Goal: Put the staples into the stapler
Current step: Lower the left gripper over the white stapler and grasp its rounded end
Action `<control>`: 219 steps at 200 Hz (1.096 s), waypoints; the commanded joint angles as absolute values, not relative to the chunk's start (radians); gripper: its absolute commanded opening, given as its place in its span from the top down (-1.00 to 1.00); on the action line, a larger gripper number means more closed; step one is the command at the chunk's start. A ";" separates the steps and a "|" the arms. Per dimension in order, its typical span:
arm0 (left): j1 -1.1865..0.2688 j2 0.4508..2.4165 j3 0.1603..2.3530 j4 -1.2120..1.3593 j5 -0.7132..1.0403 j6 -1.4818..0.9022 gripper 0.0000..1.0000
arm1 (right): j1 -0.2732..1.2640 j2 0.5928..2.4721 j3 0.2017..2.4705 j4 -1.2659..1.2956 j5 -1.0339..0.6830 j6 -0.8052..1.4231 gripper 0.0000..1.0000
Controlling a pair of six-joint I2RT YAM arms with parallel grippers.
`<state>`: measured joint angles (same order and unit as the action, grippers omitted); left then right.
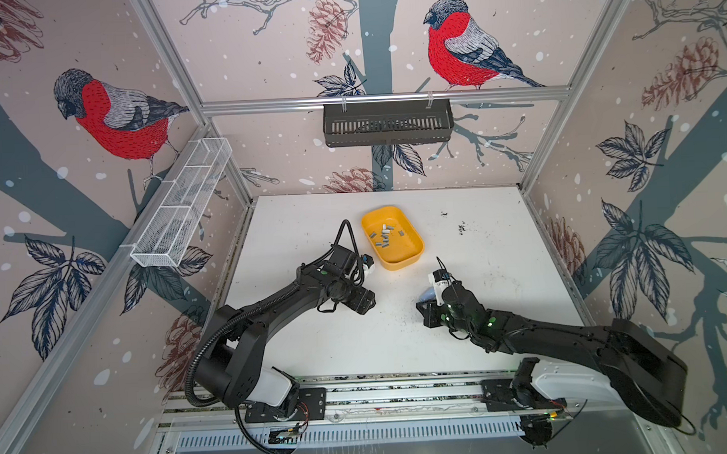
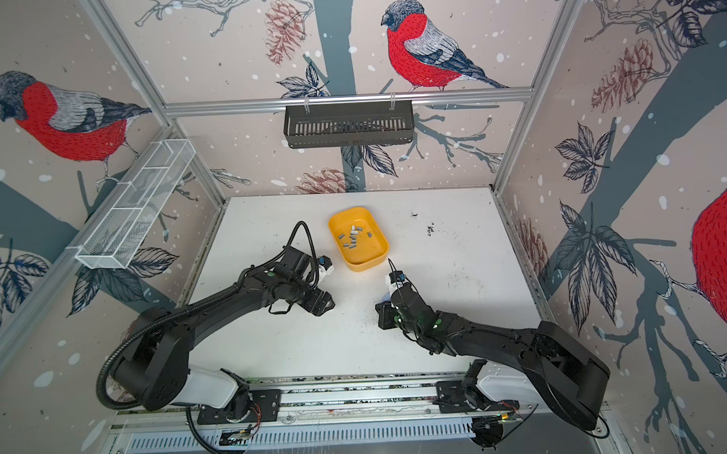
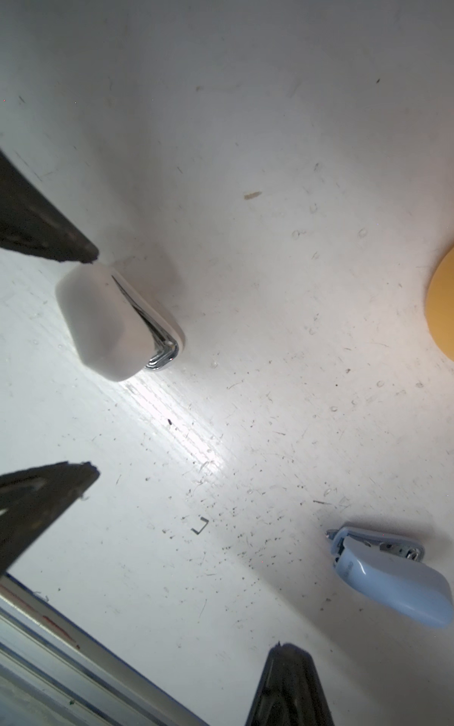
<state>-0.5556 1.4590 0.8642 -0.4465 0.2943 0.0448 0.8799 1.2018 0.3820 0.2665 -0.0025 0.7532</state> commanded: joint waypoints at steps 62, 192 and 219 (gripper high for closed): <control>-0.584 1.520 0.878 -0.451 0.339 -0.040 -0.65 | 0.879 1.202 0.375 0.303 0.005 0.750 0.83; -0.665 1.480 0.848 -0.520 0.138 -0.253 -0.22 | 0.879 1.200 0.365 0.310 0.006 0.756 0.83; -0.702 1.486 0.846 -0.507 0.108 -0.264 -0.04 | 0.879 1.201 0.364 0.307 0.006 0.755 0.83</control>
<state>-0.6762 1.4818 0.8421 -0.5007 0.1669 -0.2321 0.8772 1.2030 0.3645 0.2852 -0.0025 0.7563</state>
